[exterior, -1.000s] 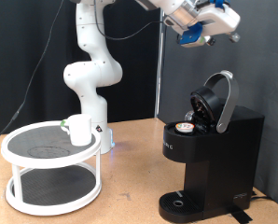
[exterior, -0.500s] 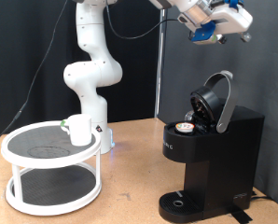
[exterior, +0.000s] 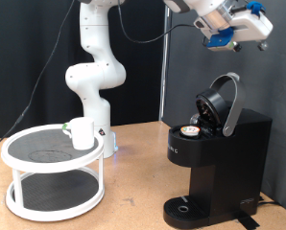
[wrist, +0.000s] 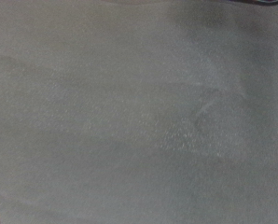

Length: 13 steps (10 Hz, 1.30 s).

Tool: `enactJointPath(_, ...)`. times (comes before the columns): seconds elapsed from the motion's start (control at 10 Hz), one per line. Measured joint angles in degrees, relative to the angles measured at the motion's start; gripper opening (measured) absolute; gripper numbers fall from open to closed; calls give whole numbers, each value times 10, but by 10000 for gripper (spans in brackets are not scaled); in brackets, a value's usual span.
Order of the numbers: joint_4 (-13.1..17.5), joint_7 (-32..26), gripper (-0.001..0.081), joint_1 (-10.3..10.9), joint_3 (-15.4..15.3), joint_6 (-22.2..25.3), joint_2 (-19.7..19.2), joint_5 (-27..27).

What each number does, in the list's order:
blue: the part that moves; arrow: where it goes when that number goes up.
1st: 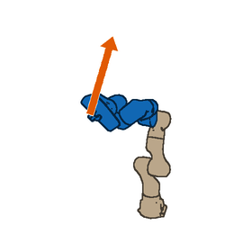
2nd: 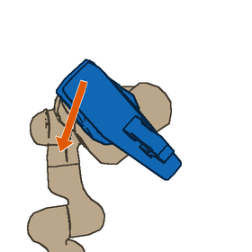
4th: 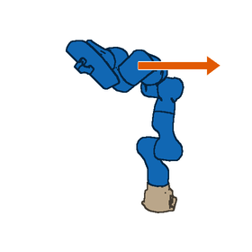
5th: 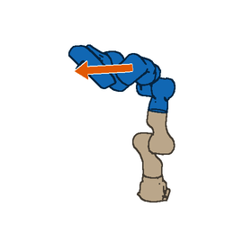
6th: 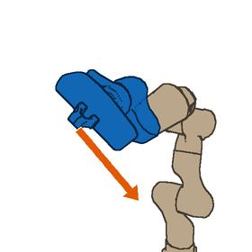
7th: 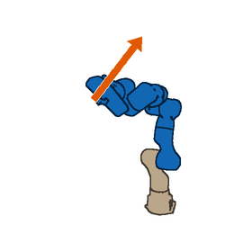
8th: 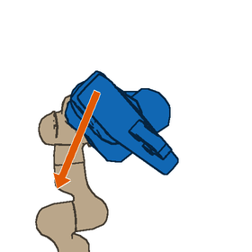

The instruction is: Make a cup of coffee with the keurig machine

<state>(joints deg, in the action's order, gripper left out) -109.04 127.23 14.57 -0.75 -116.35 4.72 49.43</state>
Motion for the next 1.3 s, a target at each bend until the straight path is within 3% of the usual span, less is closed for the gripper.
enactJointPath(0.5,13,0,719,0,-19,1,-25,-9)
enactJointPath(0.6,13,0,554,0,-21,1,-27,-10)
enactJointPath(0.7,13,0,554,0,-23,0,-28,-15)
enactJointPath(0.8,13,0,353,0,-23,-4,-29,-21)
enactJointPath(0.9,12,0,216,0,-24,-9,-29,-28)
enactJointPath(1.0,10,0,216,0,-24,-10,-29,-33)
enactJointPath(1.1,6,-1,49,0,-23,-10,-29,-38)
enactJointPath(1.3,-5,-5,16,-3,-22,-10,-29,-44)
